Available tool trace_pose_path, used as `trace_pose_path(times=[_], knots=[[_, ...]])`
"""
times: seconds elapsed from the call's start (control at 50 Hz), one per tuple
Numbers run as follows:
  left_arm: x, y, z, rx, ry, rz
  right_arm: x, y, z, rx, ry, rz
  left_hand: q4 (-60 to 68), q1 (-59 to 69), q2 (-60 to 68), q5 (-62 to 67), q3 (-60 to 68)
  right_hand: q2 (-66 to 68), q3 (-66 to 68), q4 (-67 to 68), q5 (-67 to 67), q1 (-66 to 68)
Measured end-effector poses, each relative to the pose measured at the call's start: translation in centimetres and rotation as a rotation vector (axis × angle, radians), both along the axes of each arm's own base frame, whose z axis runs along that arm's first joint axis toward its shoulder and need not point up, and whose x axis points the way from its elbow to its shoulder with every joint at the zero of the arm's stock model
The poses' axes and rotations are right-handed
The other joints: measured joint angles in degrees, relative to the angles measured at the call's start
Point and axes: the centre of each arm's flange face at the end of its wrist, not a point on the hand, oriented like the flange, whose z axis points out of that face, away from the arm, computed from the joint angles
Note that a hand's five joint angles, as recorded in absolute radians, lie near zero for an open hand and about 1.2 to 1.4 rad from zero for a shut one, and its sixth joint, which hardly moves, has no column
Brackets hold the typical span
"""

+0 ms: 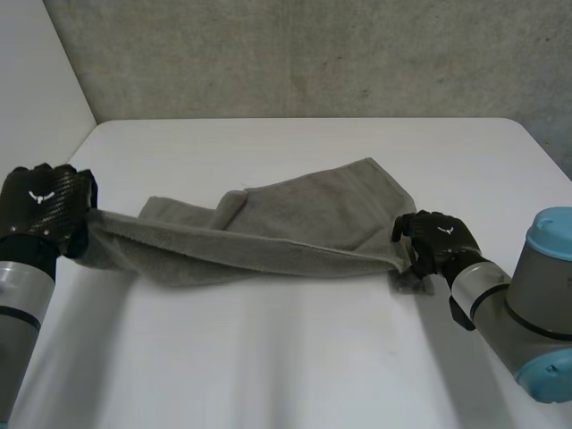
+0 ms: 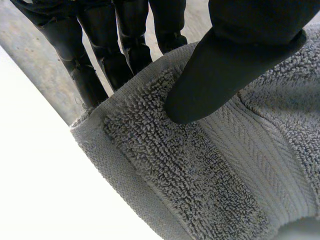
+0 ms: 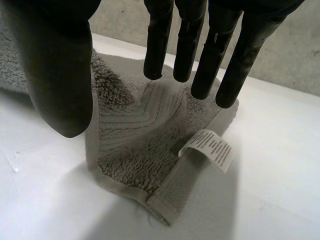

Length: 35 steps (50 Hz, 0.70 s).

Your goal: Fold the towel.

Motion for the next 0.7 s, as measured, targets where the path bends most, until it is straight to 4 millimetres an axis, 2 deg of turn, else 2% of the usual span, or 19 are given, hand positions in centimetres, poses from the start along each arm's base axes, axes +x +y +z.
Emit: trace_pose_path(times=[0.12,0.28,0.54,0.7], knots=[[0.1,-0.3,0.5,-0.011,0.038,0.004,0.6,-0.1,-0.9,0.034,-0.034,0.000,0.0,0.0,0.0,0.0,0.0,-6.6,-6.3,-6.8,-6.3,-6.2],[0.1,-0.4,0.7,-0.017,0.048,0.005,2.0,0.2,-1.7,0.042,-0.033,0.011,0.0,0.0,0.0,0.0,0.0,-7.1,-7.3,-7.6,-7.8,-7.4],[0.2,-0.5,1.0,-0.025,0.049,0.009,2.8,0.0,-2.5,-0.024,-0.018,-0.050,0.0,0.0,0.0,0.0,0.0,-7.1,-7.3,-7.6,-7.5,-7.4],[0.3,-0.5,1.0,-0.028,0.050,0.011,2.4,-0.7,-2.0,-0.106,0.002,-0.124,0.0,0.0,0.0,0.0,0.0,-4.1,-3.1,-4.3,-0.4,-2.3]])
